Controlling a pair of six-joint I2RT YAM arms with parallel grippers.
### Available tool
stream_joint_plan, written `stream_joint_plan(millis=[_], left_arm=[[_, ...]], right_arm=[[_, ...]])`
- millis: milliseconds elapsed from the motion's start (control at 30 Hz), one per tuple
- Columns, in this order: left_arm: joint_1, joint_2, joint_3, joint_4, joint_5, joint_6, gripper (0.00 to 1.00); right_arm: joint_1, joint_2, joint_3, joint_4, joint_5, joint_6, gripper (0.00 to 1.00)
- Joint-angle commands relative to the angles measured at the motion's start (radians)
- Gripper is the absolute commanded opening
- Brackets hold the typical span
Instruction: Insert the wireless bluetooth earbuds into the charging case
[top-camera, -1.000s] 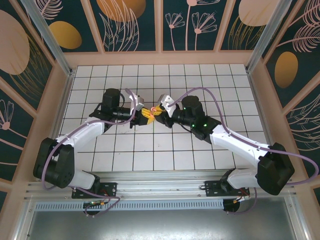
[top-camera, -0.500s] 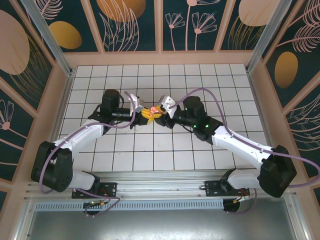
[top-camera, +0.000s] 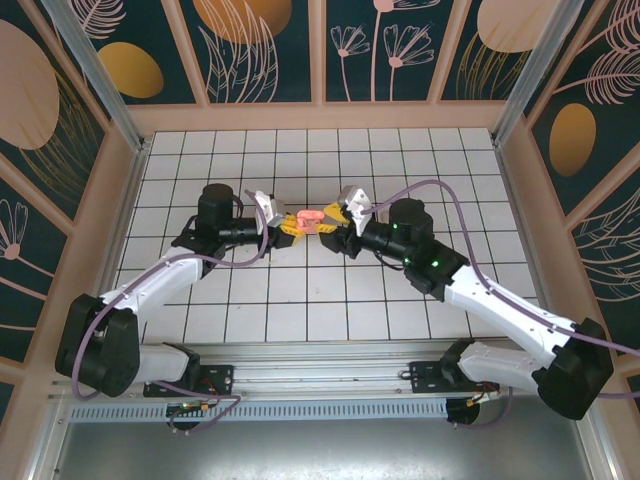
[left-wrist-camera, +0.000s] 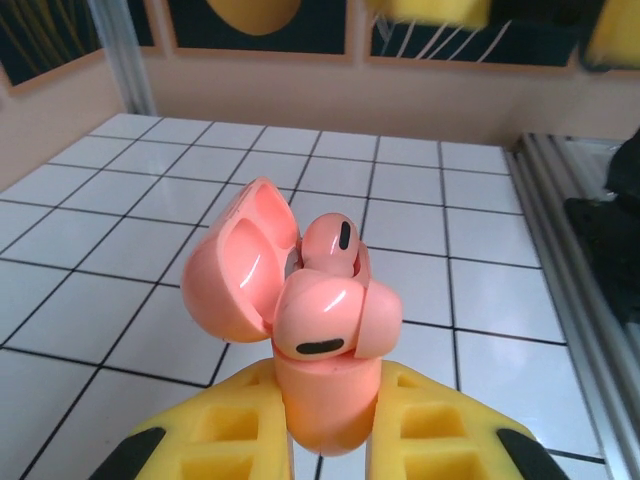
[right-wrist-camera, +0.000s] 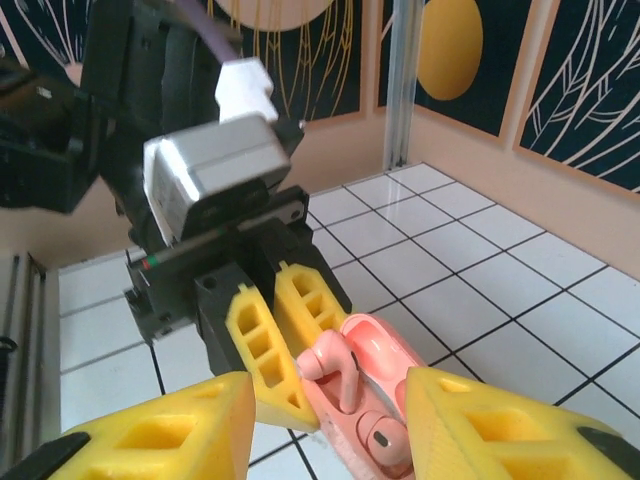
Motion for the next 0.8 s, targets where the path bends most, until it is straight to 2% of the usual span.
stream_joint_plan(millis=[0,67,167,300,433,567,767], left_arm=[[-0.006,-0.027,-0.022,0.065,-0.066,0.026,0.08],[-0.006,-0.023,-0.025,0.072,-0.064,0.025,0.08],[-0.007,-0.021,-0.026,0.081,-0.061,0.018,0.08],[-0.007,-0.021,-0.027,0.077,-0.094,0.02,0.08],[-0.007,-0.02,-0.023,0.051,-0.151,0.02,0.08],[-0.007,-0.013,-0.023,0.048,-0.16,0.016,0.08],[-0.007,-0.013,-0.017,0.046,-0.166,0.013,0.08]], right_arm=[[0.003,-0.035,-0.018,0.027,0.079,0.171,0.46],[0.004,-0.034,-0.018,0.004,0.158,0.302,0.49],[0.005,-0.022,-0.001,-0.037,0.179,0.408,0.49],[0.028,0.001,0.065,-0.114,0.199,0.462,0.45],[0.071,0.065,0.189,-0.313,0.302,0.537,0.43],[0.077,0.147,0.296,-0.435,0.274,0.629,0.43],[0.082,0.195,0.311,-0.404,0.202,0.742,0.4]])
